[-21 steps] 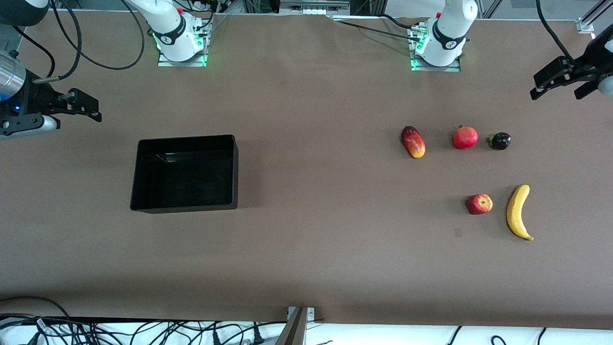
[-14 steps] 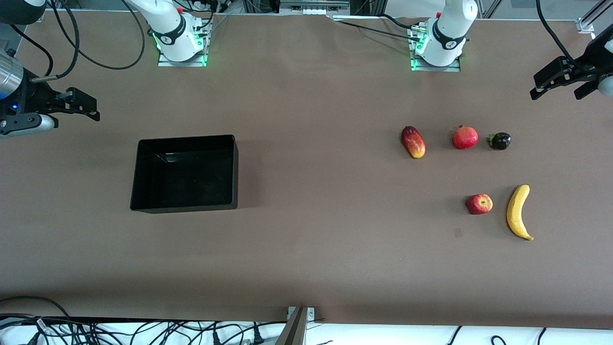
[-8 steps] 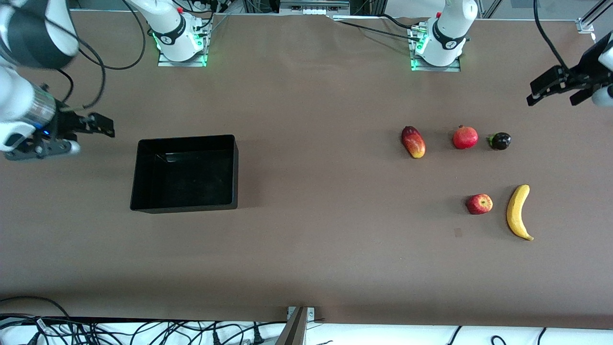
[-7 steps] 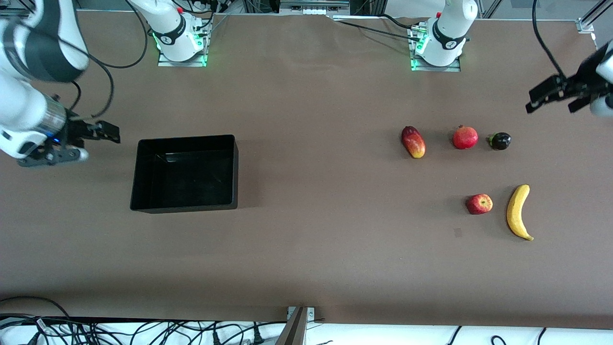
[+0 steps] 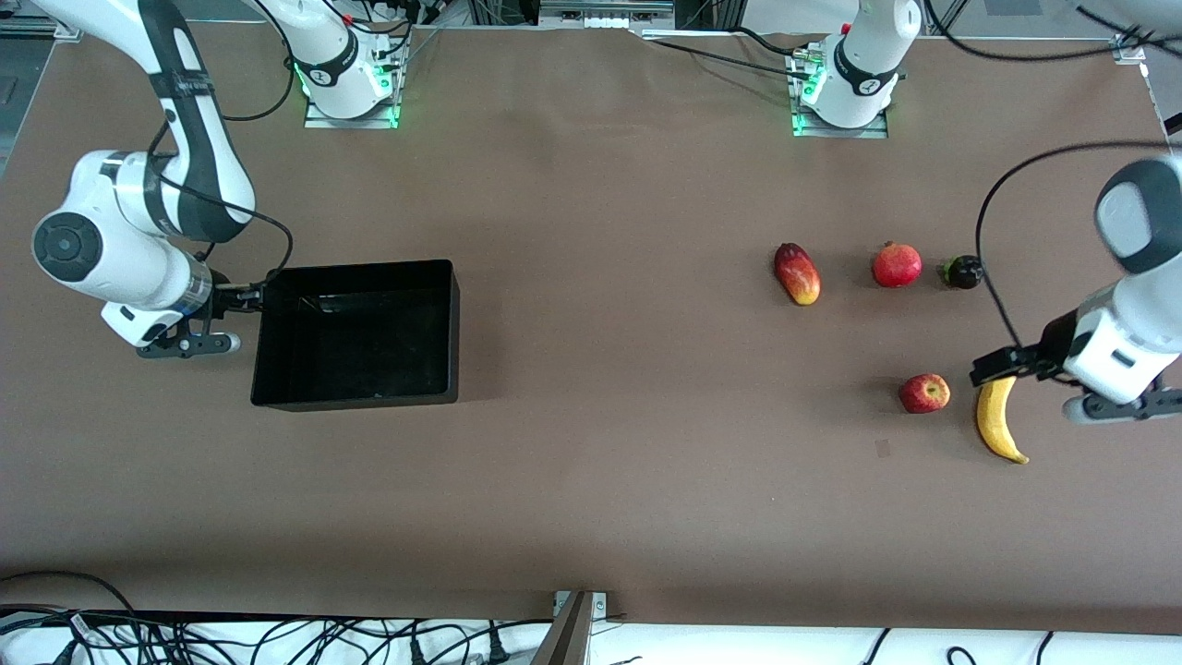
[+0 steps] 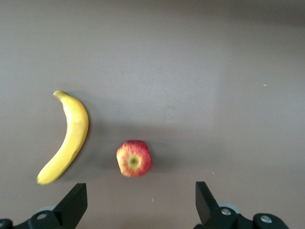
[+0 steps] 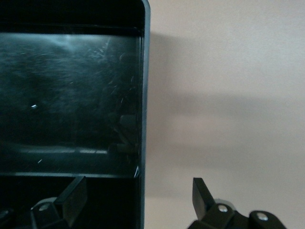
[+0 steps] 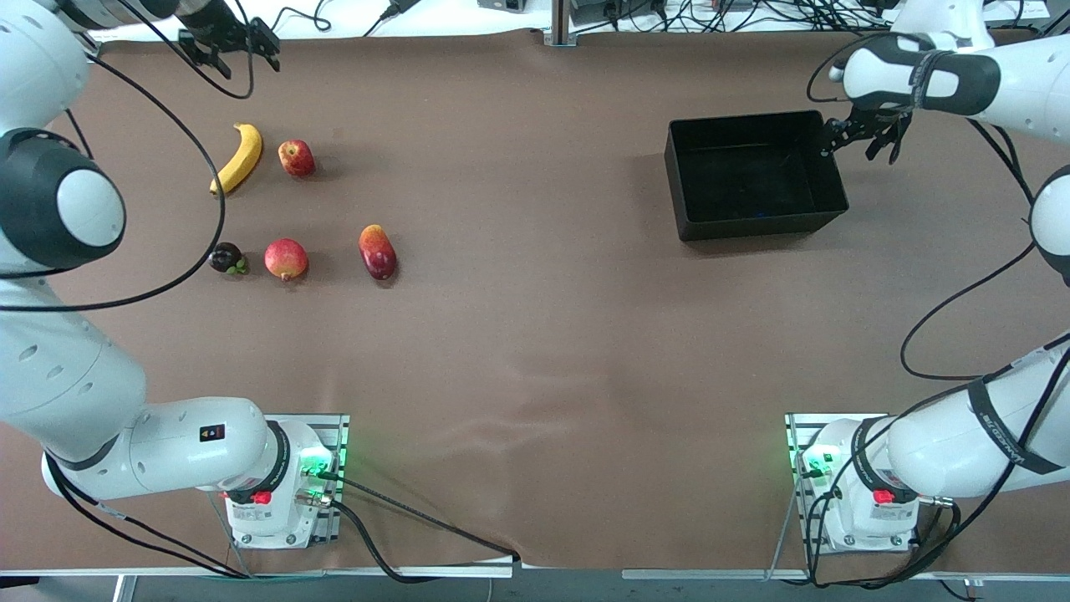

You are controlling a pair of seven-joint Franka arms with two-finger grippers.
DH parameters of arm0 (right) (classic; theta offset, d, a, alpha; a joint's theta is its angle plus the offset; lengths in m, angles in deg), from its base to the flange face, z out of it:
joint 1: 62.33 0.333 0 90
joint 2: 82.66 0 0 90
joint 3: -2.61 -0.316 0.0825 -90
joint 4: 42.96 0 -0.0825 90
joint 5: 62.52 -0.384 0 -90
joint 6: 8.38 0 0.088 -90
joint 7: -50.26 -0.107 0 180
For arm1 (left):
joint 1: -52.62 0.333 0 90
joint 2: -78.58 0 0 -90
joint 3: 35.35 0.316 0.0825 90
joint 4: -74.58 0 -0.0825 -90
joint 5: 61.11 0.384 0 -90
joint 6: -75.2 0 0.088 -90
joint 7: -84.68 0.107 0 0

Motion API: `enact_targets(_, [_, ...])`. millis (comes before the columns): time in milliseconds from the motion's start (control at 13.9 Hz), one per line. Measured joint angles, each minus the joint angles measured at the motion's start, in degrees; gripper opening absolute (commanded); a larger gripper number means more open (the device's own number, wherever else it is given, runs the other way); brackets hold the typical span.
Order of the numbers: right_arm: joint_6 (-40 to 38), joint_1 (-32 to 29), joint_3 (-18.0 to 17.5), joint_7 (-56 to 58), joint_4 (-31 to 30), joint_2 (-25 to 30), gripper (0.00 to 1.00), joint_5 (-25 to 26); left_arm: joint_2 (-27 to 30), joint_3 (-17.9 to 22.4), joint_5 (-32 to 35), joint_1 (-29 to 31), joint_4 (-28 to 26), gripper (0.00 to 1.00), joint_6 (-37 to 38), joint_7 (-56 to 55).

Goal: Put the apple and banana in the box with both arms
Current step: 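Grip the box wall with the right gripper while the left gripper grasps the apple, then pull the box with the right gripper while the left gripper carries the apple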

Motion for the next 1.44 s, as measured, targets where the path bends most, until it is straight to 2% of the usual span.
enact_targets(144, [4.5, -0.5, 0.0, -0.1, -2.0, -2.0, 0.52, -0.3, -4.5, 0.0, 0.9, 0.0, -0.1, 1.00, -4.5, 0.0])
enact_targets(287, [7.4, -0.6, 0.0, -0.2, -3.7, -3.5, 0.03, -1.0, -7.8, 0.0, 2.8, 0.0, -1.5, 1.00, -10.5, 0.0])
enact_targets(359, [7.9, -0.6, 0.0, -0.2, -3.9, -3.9, 0.00, -1.2, -8.6, 0.0, 3.1, -0.1, -3.2, 1.00, -14.1, 0.0])
enact_targets(574, [8.1, -0.6, 0.0, -0.2, -3.5, -4.0, 0.00, -1.4, -9.2, 0.0, 3.3, -0.1, -10.2, 1.00, -24.9, -0.2])
enact_targets(790, [7.0, -0.5, -1.1, 0.2, -1.0, -3.5, 0.00, -1.5, -9.2, 0.0, 3.7, -0.1, -14.8, 1.00, -28.7, -0.2])
enact_targets(1005, [0.4, -0.2, -5.7, 0.3, 5.4, -3.1, 0.00, -1.5, -9.3, 0.2, 5.4, 0.2, -16.9, 1.00, -30.4, -0.3])
enact_targets(1149, [-4.0, 2.3, -8.7, -0.3, 10.6, -3.0, 0.00, -1.9, -9.9, 0.4, 5.8, 0.5, -18.4, 1.00, -33.6, -0.3])
enact_targets(1221, [-5.4, 4.8, -9.2, -1.6, 12.6, -3.0, 0.00, -3.2, -10.5, 0.4, 5.9, 0.6, -19.1, 0.82, -35.7, -0.4])
enact_targets(1292, [-6.2, 7.6, -9.3, -4.0, 13.9, -3.1, 0.00, -4.7, -11.3, 0.4, 5.9, 0.7, -19.5, 0.46, -37.6, -0.8])
enact_targets(1364, [-6.4, 10.4, -9.5, -7.2, 14.6, -3.2, 0.00, -6.0, -12.2, 0.4, 5.9, 0.8, -19.7, 0.05, -39.1, -1.2])
enact_targets(1436, [-6.5, 13.3, -9.6, -11.3, 15.0, -3.6, 0.00, -7.1, -12.8, 0.5, 5.9, 0.9, -19.7, 0.00, -40.2, -1.3])
